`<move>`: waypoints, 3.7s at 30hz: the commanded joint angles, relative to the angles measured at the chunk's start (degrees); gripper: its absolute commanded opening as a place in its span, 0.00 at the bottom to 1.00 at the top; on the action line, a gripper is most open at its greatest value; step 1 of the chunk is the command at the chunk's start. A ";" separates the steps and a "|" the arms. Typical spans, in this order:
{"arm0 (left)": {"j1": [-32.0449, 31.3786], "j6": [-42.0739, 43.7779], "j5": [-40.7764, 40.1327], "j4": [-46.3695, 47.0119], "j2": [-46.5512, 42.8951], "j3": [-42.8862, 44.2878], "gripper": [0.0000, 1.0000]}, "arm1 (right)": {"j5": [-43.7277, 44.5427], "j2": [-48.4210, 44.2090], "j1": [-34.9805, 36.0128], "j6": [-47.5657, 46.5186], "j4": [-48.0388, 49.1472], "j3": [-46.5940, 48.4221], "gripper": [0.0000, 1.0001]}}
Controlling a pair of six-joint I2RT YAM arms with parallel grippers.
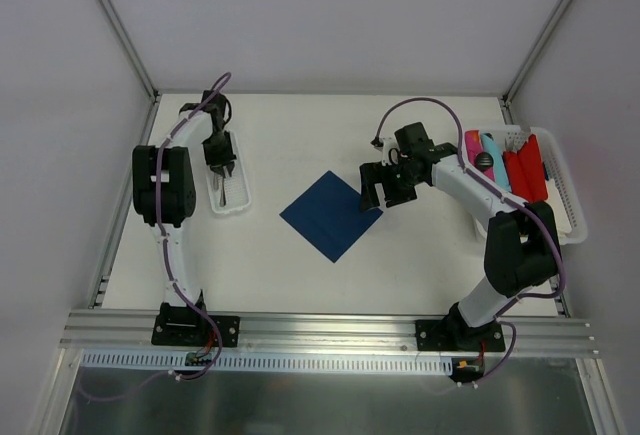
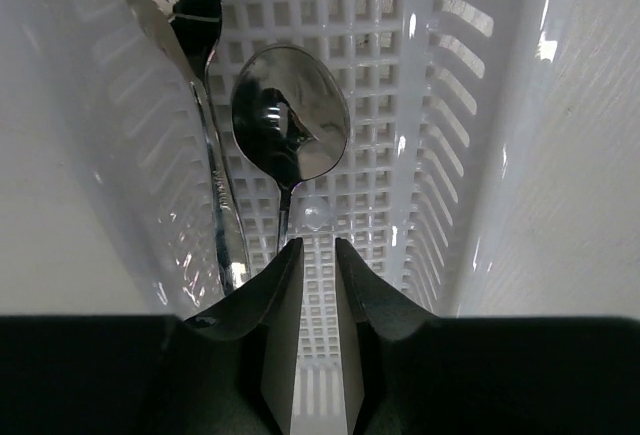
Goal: Place the utensils on the paper napkin and roll it up
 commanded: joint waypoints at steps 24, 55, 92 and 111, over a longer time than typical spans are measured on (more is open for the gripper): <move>-4.86 7.27 -11.00 -2.55 -1.45 4.94 0.28 | -4.64 -1.96 -0.53 -1.43 -0.48 -0.99 0.96; -0.99 4.55 -1.52 -3.43 6.11 4.24 0.21 | -6.92 -0.55 -2.81 -0.29 -0.57 -1.08 0.96; -13.88 -8.89 1.04 -4.58 -21.13 1.51 0.00 | 2.66 5.70 11.34 22.04 19.91 -9.87 0.77; -36.84 -23.66 1.56 -4.66 4.78 17.60 0.00 | -5.34 -20.50 -6.14 -4.15 -5.23 -1.95 0.99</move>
